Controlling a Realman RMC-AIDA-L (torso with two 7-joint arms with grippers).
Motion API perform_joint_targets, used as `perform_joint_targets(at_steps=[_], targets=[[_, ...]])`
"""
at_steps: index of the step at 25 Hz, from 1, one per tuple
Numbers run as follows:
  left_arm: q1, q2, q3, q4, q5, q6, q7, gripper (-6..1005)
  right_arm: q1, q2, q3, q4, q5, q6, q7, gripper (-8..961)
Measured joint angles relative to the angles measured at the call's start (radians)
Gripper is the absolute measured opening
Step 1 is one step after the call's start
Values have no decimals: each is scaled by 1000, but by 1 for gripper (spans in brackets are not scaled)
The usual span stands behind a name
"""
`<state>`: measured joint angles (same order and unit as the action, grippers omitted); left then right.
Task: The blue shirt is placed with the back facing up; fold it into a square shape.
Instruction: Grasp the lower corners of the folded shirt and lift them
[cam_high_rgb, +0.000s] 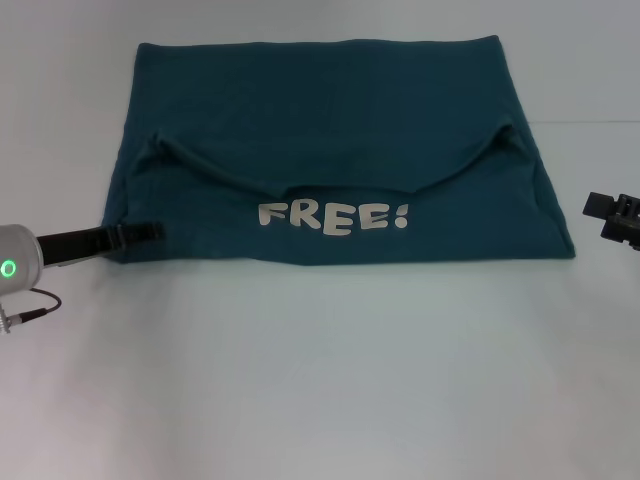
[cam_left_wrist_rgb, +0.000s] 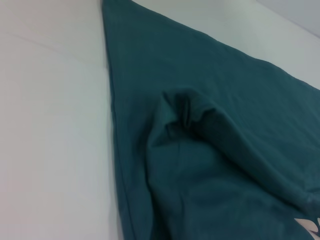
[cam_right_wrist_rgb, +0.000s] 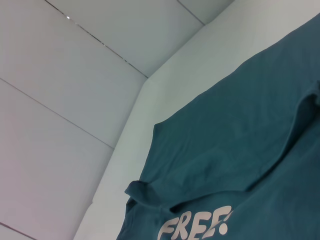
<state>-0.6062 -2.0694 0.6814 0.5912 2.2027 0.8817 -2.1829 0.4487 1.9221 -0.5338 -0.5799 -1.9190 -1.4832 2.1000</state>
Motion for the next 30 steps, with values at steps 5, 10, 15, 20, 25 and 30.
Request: perform_joint_targets(at_steps=[5, 10, 15, 20, 25, 30], targets=[[2, 0, -5, 5, 0, -6, -2, 747, -1, 0, 0, 0, 0, 0, 0, 885], [4, 0, -7, 9, 0, -24, -2, 746, -1, -1, 0, 9, 0, 3, -1, 881], [1, 1, -2, 1, 0, -39, -3, 746, -1, -1, 0, 11, 0, 9, -1, 878], [0, 1, 0, -3, 0, -36, -13, 733, -1, -1, -2, 11, 0, 11, -2, 874], [0, 1, 1, -4, 0, -7, -13, 725, -1, -2, -3, 11, 0, 12, -4, 871], [-2, 2, 1, -4, 0, -3, -15, 719, -2, -2, -3, 11, 0, 12, -5, 868]])
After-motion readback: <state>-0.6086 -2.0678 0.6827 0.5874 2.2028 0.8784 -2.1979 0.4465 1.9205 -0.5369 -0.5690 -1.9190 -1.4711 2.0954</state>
